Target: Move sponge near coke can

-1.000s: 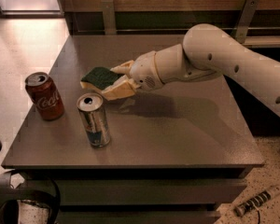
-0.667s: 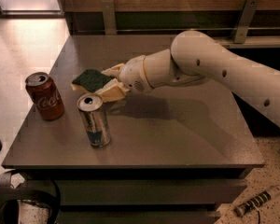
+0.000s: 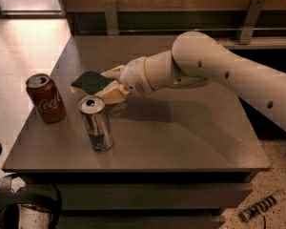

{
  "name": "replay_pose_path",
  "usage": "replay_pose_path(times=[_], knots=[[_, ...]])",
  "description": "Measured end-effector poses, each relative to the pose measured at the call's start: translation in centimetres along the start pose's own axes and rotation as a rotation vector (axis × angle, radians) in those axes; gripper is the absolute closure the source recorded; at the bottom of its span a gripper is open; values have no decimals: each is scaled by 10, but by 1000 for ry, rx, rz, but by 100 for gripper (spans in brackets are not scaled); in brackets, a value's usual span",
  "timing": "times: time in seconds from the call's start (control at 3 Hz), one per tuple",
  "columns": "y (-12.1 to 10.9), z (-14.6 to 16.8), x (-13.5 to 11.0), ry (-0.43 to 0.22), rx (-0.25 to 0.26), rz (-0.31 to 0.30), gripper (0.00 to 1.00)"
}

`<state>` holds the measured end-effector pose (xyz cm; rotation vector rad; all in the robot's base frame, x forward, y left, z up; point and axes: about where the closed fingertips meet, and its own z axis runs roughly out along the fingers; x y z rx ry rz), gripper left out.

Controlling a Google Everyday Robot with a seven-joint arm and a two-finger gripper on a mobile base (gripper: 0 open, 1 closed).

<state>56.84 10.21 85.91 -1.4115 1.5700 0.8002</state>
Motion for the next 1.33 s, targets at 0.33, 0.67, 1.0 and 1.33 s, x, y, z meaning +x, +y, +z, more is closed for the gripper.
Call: replay_pose_path(times=[0.33, 0.67, 1.0, 1.33], knots=[[1, 1, -1, 0, -3, -2, 29], [2, 3, -2, 0, -7, -3, 5], [3, 4, -3, 0, -9, -5, 0], [3, 4, -3, 0, -9, -5, 0]])
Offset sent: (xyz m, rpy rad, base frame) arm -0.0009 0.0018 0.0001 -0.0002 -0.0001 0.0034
